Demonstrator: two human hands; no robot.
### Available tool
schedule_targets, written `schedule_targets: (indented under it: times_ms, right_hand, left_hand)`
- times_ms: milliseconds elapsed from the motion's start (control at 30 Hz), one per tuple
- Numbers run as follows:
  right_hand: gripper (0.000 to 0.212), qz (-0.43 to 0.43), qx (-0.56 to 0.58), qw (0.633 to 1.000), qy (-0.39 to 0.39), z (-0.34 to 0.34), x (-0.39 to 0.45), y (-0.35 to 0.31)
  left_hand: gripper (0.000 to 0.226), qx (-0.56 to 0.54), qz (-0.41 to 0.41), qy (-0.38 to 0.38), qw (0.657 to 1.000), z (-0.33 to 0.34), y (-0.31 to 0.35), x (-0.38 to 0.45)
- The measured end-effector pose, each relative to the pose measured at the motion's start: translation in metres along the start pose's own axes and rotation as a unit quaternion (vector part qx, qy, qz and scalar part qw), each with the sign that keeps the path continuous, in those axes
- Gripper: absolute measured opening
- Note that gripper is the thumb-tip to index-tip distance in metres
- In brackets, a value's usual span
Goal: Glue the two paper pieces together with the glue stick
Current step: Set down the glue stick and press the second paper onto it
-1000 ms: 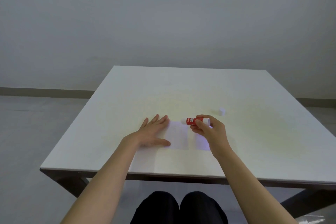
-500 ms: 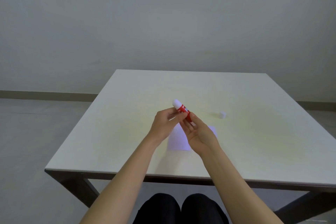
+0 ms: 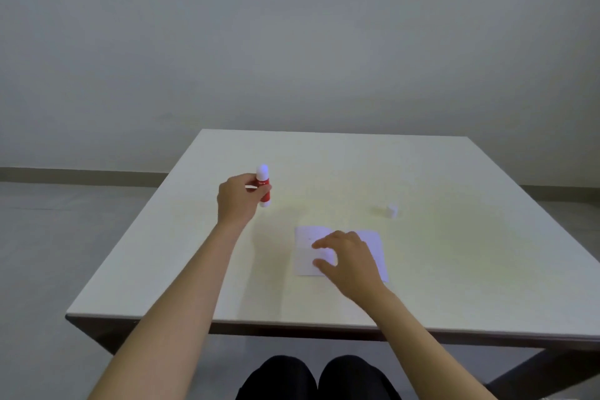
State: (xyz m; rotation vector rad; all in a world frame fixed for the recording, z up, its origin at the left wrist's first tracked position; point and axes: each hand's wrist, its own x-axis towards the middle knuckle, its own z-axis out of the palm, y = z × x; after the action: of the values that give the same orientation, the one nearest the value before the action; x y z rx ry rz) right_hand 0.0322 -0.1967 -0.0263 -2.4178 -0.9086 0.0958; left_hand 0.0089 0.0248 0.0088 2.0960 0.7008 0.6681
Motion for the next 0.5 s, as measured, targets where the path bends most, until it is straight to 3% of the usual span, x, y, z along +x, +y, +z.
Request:
schedule_targets:
  times_ms: [67, 200, 500]
  right_hand:
    - [0.037, -0.062, -0.098, 0.993, -0.030, 0.003, 0.000, -0.001]
    - [0.042, -0.114, -0.192, 0.972, -0.072, 0.003, 0.003, -0.003]
    - [0.029, -0.170, -0.269, 0.944, -0.083, 0.006, 0.005, -0.009]
  left_hand:
    - [0.022, 0.006, -0.014, 0.000, 1.000, 0.004, -0.009, 0.002]
    - [0.023, 0.008, -0.020, -0.003, 1.000, 0.014, -0.019, 0.000]
    - [0.021, 0.000, -0.018, -0.027, 0.999, 0.020, -0.031, -0.004]
